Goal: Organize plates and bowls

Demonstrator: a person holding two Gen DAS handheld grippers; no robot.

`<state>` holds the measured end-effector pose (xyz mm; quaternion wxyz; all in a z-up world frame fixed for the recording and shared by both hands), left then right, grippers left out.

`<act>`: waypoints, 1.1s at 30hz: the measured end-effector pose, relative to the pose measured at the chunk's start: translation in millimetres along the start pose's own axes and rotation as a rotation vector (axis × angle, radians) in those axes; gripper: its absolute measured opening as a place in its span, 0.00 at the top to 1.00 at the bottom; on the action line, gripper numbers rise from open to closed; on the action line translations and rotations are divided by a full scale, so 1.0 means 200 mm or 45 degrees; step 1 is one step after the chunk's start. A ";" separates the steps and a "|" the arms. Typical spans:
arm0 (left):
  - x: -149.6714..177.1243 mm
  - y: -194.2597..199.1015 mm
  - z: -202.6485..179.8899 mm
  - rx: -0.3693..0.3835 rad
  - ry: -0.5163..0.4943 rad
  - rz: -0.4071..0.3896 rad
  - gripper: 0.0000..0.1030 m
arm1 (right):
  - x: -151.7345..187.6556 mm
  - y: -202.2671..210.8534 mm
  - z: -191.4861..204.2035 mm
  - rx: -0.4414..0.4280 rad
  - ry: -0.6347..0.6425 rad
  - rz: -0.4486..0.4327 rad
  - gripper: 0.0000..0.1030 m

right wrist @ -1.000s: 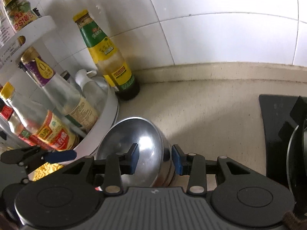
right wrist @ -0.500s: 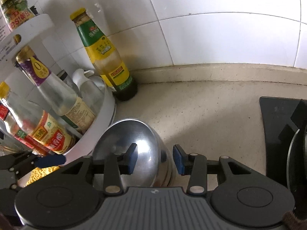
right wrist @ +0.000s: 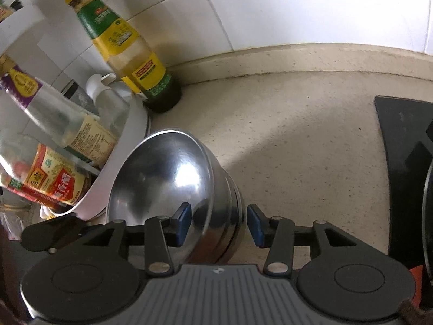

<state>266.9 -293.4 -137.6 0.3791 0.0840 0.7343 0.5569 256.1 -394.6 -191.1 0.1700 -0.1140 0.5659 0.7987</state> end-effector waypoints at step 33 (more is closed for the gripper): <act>-0.19 -0.28 -0.03 0.057 -0.412 -0.186 0.06 | -0.11 0.22 -0.29 -0.117 0.902 0.185 0.30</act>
Point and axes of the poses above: each gripper's, at about its wrist camera, not at the fingertips, and y roughly against the way its jaws point, z to its left, x to its underside, the point moved 9 cm from there along -y, roughly the way its jaws point, and after that the axes turned 12 degrees about y, right-handed, at the moved point
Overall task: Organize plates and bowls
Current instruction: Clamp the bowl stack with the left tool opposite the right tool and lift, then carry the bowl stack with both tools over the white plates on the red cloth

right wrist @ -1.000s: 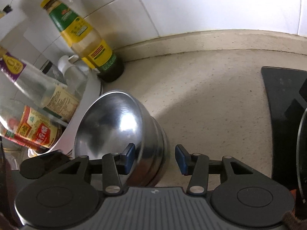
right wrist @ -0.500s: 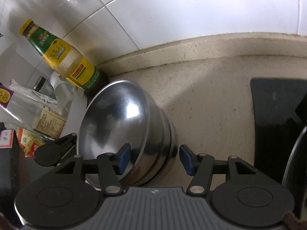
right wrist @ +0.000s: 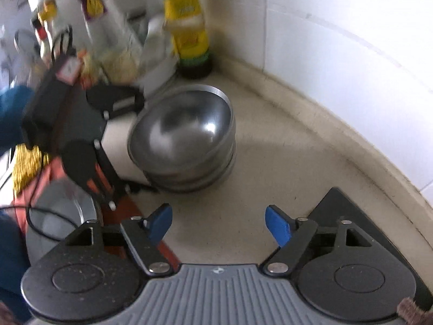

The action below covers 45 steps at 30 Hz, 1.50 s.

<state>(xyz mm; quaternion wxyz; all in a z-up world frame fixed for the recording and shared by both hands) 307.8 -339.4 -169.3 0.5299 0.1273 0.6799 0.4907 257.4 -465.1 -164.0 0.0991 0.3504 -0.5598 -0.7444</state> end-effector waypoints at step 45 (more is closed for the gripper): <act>0.02 -0.07 0.21 0.267 0.066 -0.215 0.00 | -0.17 -0.56 -0.01 -0.359 0.862 -0.219 0.03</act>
Point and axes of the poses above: each gripper's, at about its wrist camera, not at the fingertips, and y roughly against the way its jaws point, z to its left, x to its underside, the point moved 9 cm from there along -y, roughly the way its jaws point, and after that the axes turned 12 degrees about y, right-handed, at the moved point
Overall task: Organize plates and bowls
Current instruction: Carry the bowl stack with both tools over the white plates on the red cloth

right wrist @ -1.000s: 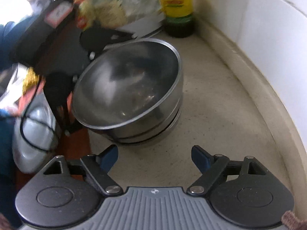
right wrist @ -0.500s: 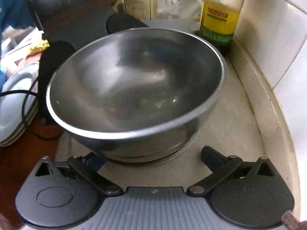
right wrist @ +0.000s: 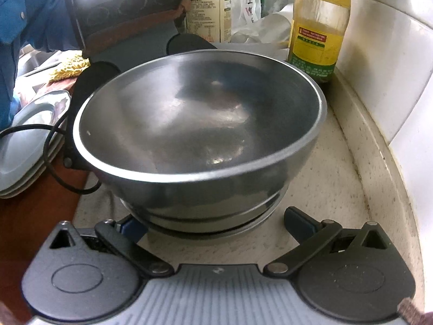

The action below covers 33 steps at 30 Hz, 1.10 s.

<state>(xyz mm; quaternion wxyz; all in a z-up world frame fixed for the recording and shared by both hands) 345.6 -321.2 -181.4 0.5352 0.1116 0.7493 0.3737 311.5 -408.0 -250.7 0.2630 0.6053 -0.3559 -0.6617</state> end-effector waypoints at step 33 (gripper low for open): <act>0.08 0.06 -0.06 -0.085 0.066 -0.037 0.00 | -0.06 0.02 0.00 0.040 -0.010 -0.139 0.28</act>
Point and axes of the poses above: each gripper's, at about its wrist camera, not at the fingertips, and y roughly against the way its jaws point, z to its left, x to its underside, the point moved 9 cm from there along -y, roughly the way its jaws point, and after that the axes turned 12 degrees about y, right-handed, at the moved point
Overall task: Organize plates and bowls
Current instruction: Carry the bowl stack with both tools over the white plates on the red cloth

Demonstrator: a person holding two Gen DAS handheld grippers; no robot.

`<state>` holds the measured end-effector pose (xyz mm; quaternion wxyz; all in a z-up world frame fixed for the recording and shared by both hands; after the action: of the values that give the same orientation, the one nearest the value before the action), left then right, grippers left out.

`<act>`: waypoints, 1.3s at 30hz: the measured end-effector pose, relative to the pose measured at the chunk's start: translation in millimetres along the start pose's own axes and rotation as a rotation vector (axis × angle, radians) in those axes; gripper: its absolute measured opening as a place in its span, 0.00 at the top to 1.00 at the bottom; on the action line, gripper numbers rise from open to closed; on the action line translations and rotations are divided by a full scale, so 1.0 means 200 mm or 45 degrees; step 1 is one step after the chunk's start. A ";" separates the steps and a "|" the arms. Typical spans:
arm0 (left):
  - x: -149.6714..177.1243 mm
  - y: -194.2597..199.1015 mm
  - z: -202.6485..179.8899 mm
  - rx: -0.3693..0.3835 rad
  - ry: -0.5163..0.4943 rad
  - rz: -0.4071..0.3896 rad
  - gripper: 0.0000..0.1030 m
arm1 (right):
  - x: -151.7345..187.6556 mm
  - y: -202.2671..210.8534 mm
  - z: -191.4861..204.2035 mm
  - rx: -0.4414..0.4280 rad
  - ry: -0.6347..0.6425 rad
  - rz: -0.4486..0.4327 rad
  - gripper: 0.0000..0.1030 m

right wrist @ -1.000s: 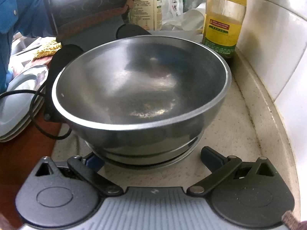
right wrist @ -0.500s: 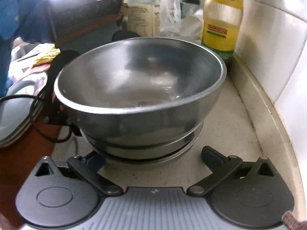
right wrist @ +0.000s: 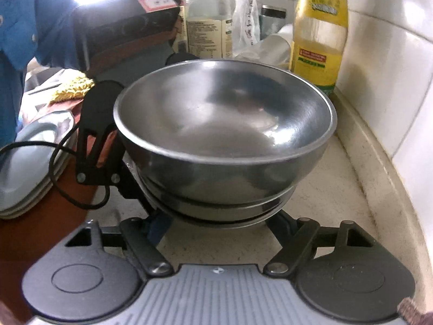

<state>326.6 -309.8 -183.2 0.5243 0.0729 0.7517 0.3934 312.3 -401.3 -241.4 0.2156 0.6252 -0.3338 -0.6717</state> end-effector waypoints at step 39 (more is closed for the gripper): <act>-0.13 0.34 -0.44 -0.003 -0.083 -0.062 0.00 | -0.24 0.32 0.16 0.160 0.012 0.031 0.18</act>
<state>243.1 -323.3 -106.0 0.5580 0.0667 0.7353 0.3788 278.2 -405.1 -162.9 0.1856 0.6365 -0.3818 -0.6439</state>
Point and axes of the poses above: each gripper's, at about its wrist camera, not at the fingertips, and y roughly against the way its jaws point, z to its left, x to its underside, the point moved 9 cm from there along -y, roughly the way its jaws point, and after that the axes turned 12 degrees about y, right-handed, at the moved point
